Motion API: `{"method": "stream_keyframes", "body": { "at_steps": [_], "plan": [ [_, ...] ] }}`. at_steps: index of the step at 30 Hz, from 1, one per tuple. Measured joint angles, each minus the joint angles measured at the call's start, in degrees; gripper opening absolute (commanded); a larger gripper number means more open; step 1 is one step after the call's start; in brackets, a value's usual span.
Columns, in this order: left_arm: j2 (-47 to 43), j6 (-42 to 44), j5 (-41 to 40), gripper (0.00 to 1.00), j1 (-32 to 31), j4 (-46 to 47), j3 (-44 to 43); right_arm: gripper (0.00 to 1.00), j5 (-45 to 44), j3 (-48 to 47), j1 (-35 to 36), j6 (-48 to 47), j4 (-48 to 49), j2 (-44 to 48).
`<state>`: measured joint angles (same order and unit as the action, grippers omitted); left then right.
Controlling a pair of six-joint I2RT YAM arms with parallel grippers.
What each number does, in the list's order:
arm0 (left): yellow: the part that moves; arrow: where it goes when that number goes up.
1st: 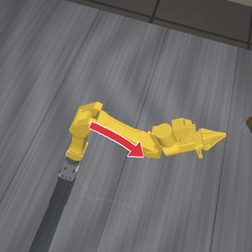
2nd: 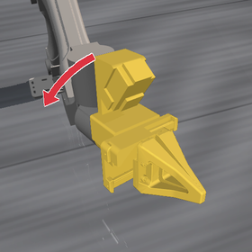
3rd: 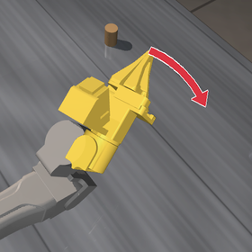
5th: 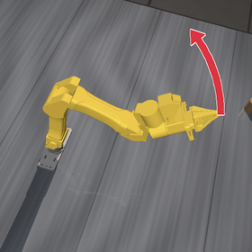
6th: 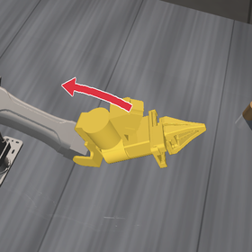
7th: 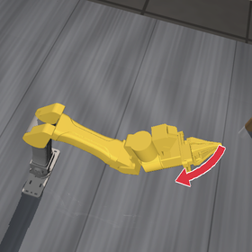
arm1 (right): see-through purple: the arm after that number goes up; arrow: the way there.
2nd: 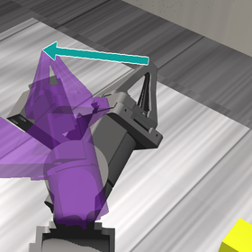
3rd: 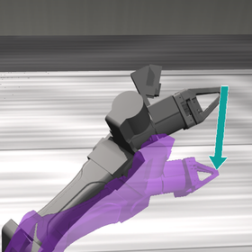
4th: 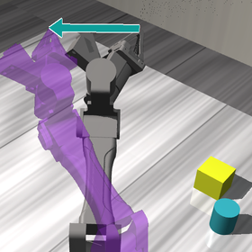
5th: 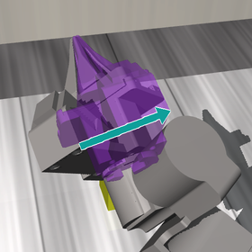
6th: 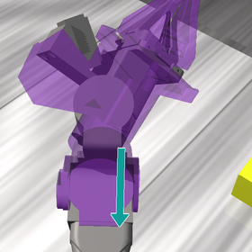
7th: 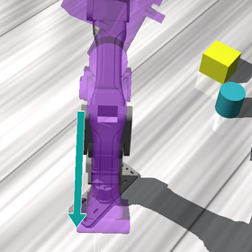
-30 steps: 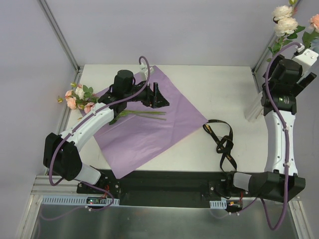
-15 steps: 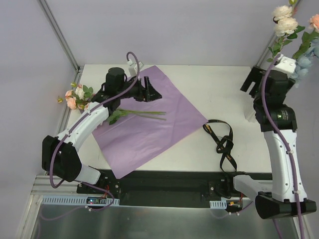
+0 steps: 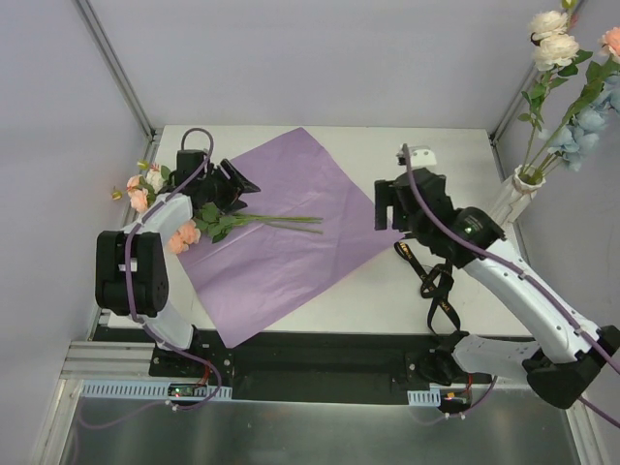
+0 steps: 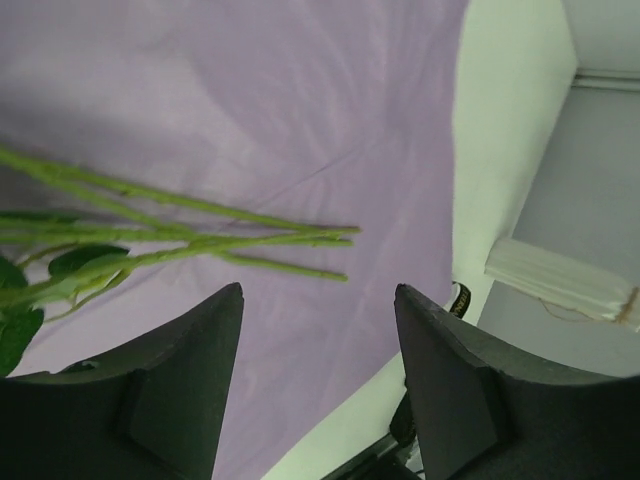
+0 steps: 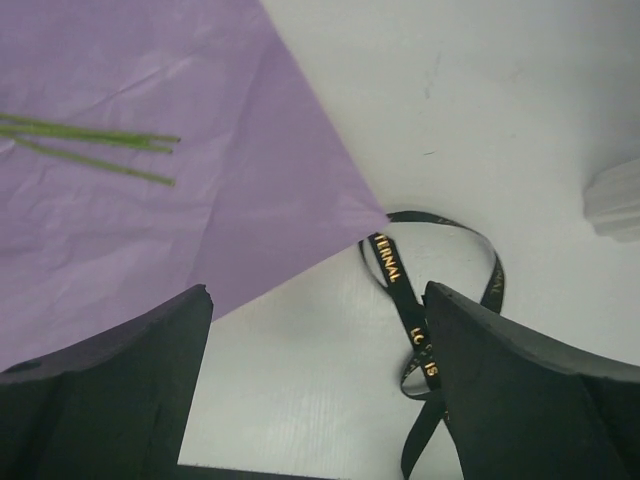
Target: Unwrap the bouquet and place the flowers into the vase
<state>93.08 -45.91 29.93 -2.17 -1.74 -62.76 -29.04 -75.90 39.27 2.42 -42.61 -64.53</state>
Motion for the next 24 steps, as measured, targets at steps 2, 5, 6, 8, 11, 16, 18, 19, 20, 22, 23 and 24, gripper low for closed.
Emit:
{"method": "stream_keyframes", "body": {
  "at_steps": [2, 5, 6, 8, 11, 16, 18, 19, 20, 22, 23, 24],
  "plan": [
    [0.1, -2.5, -1.8, 0.62, -0.1, -1.0, 2.1, 0.89, -0.1, 1.0, 3.2, 1.6, 0.0, -1.4],
    [0.1, -6.1, -3.5, 0.62, -0.1, -1.1, 3.8, 0.89, -0.1, 4.2, 8.6, 3.8, 1.2, -2.1],
    [0.0, -7.1, -4.1, 0.59, -0.1, -1.0, 4.3, 0.89, -0.1, 5.0, 9.7, 4.3, 1.5, -2.1],
    [-0.6, -9.3, -6.0, 0.54, -0.1, -0.6, 6.1, 0.89, -0.1, 7.0, 12.5, 5.4, 3.0, -2.1],
    [-1.9, -12.1, -8.6, 0.52, -0.1, -0.6, 9.1, 0.89, -0.1, 7.9, 14.3, 6.3, 3.6, -2.5],
    [-2.0, -15.4, -9.4, 0.47, 0.4, 0.4, 10.8, 0.89, -1.8, 8.3, 15.3, 6.7, 3.8, -2.6],
    [-1.4, -16.6, -9.0, 0.45, 0.8, 2.0, 10.9, 0.89, -2.6, 9.2, 15.4, 6.8, 3.8, -2.0],
    [-0.8, -17.2, -8.8, 0.44, 1.0, 3.0, 10.9, 0.89, -3.1, 9.8, 15.4, 7.0, 3.8, -1.6],
    [0.0, -17.8, -8.3, 0.42, 1.5, 3.8, 10.9, 0.89, -3.6, 10.5, 15.4, 7.0, 3.8, -1.1],
    [1.8, -18.8, -7.4, 0.41, 2.3, 4.9, 10.9, 0.89, -4.5, 11.6, 15.4, 7.2, 3.7, -0.2],
    [2.6, -19.0, -7.2, 0.41, 2.4, 5.2, 10.9, 0.89, -4.8, 12.0, 15.4, 7.3, 3.7, 0.1],
    [3.6, -19.4, -6.9, 0.41, 2.8, 5.7, 10.9, 0.89, -5.1, 12.1, 15.4, 7.3, 3.7, 0.3]
  ]
}}
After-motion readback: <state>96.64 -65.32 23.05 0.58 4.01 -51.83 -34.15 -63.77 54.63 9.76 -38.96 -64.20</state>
